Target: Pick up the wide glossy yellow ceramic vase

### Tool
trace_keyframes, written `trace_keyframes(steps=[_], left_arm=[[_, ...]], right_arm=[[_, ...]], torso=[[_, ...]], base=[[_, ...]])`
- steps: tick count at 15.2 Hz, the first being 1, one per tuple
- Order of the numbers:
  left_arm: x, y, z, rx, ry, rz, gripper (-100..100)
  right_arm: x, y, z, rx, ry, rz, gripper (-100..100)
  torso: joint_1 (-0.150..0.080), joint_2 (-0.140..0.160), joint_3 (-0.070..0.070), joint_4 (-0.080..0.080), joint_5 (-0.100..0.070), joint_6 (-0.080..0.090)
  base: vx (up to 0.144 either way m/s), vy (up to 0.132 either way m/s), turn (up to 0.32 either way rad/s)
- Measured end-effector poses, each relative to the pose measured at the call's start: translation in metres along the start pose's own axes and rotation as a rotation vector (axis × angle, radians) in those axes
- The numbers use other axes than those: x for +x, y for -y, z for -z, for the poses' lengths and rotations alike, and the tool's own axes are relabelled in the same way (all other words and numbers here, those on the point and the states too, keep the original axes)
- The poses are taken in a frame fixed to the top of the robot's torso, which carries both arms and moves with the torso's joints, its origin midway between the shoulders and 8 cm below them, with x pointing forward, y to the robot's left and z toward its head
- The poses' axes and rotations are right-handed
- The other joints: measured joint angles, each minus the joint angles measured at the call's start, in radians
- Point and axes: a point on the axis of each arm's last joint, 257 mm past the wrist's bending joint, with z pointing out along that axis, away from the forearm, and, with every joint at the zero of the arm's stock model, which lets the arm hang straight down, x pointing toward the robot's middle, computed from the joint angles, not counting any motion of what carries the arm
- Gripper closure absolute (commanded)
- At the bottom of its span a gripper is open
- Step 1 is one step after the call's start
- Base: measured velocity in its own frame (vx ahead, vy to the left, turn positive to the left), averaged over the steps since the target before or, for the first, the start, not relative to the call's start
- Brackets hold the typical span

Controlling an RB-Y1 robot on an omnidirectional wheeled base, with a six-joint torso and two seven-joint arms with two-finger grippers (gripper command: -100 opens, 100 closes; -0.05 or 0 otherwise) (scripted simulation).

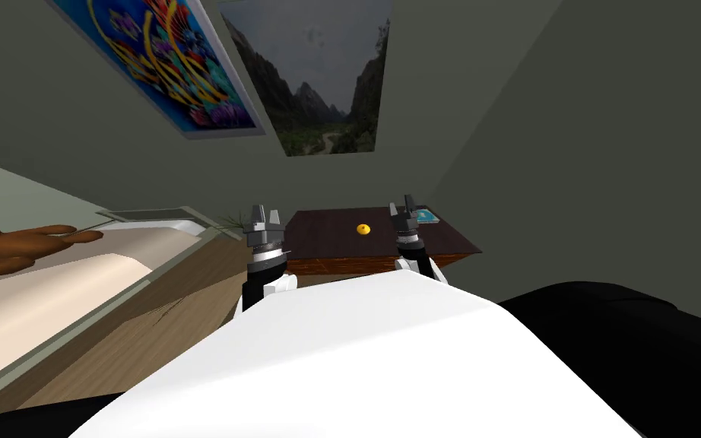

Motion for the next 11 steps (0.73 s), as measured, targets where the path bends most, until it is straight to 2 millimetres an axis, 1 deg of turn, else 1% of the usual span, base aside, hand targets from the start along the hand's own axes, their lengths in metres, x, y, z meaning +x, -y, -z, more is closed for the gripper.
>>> trace_keyframes(steps=[3,7,11], left_arm=[[0.0,0.0,0.0,0.0,0.0,0.0,0],[0.0,0.0,0.0,0.0,0.0,0.0,0],[0.0,0.0,0.0,0.0,0.0,0.0,0]], right_arm=[[0.009,0.026,0.01,0.055,-0.056,0.04,-100],[0.016,0.063,0.022,0.128,-0.132,0.1,-100],[0.021,0.093,0.038,0.196,-0.192,0.152,-100]], torso=[[0.0,-0.001,-0.001,0.0,0.0,0.0],[0.0,-0.002,-0.001,0.0,0.0,-0.001],[0.0,-0.002,-0.001,-0.001,0.0,0.0]], base=[[-0.029,0.012,0.177],[-0.028,0.015,0.193],[-0.015,0.009,0.107]])
